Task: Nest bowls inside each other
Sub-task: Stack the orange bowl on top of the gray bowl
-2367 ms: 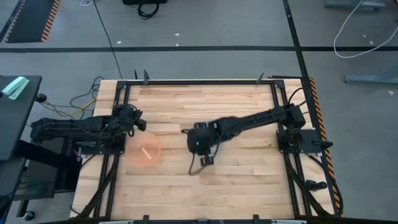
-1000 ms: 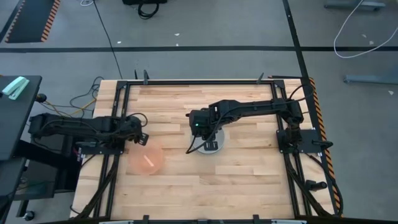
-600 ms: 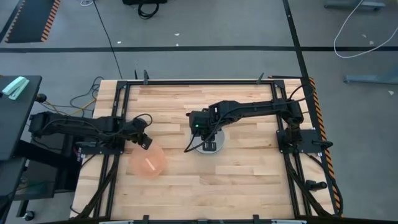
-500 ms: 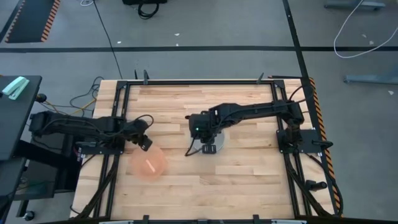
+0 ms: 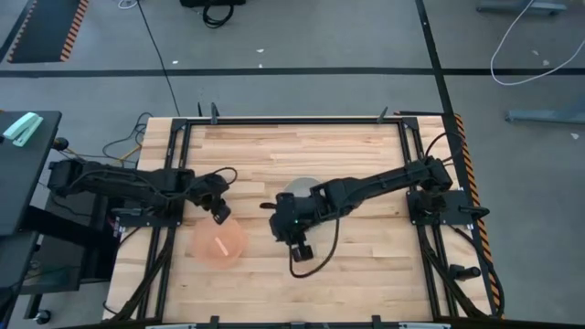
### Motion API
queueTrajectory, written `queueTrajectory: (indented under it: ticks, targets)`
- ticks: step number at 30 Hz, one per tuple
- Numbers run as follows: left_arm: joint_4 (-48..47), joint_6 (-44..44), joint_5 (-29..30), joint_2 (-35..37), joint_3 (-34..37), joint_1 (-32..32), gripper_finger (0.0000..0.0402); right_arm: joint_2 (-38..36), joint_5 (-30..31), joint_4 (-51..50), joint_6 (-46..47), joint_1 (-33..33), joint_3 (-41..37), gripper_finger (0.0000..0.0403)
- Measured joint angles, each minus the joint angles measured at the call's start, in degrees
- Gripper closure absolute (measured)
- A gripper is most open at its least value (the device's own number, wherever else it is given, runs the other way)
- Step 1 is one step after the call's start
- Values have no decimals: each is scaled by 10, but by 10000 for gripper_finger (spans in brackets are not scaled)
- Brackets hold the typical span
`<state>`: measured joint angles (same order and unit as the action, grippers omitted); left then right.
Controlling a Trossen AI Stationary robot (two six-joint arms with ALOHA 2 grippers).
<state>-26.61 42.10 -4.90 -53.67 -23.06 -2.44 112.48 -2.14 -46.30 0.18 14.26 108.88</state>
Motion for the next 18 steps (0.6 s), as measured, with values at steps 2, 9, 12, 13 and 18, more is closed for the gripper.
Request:
queueTrajectory:
  ticks: [2, 9, 12, 13, 18]
  targets:
    - [-5, -24, 2, -19, -25, 0, 384, 1, -11, 8, -5, -9, 0, 308]
    - [-60, -96, 91, -77, -109, -2, 383, 30, -55, 82, -40, -42, 0, 323]
    - [-84, -103, 152, -91, -129, -19, 385, 52, -60, 94, -49, -46, 0, 323]
    - [-96, -103, 170, -91, -131, -26, 386, 61, -59, 88, -50, -49, 0, 323]
    - [-93, -125, 203, -95, -135, -80, 387, 91, -63, 120, -63, -54, 0, 323]
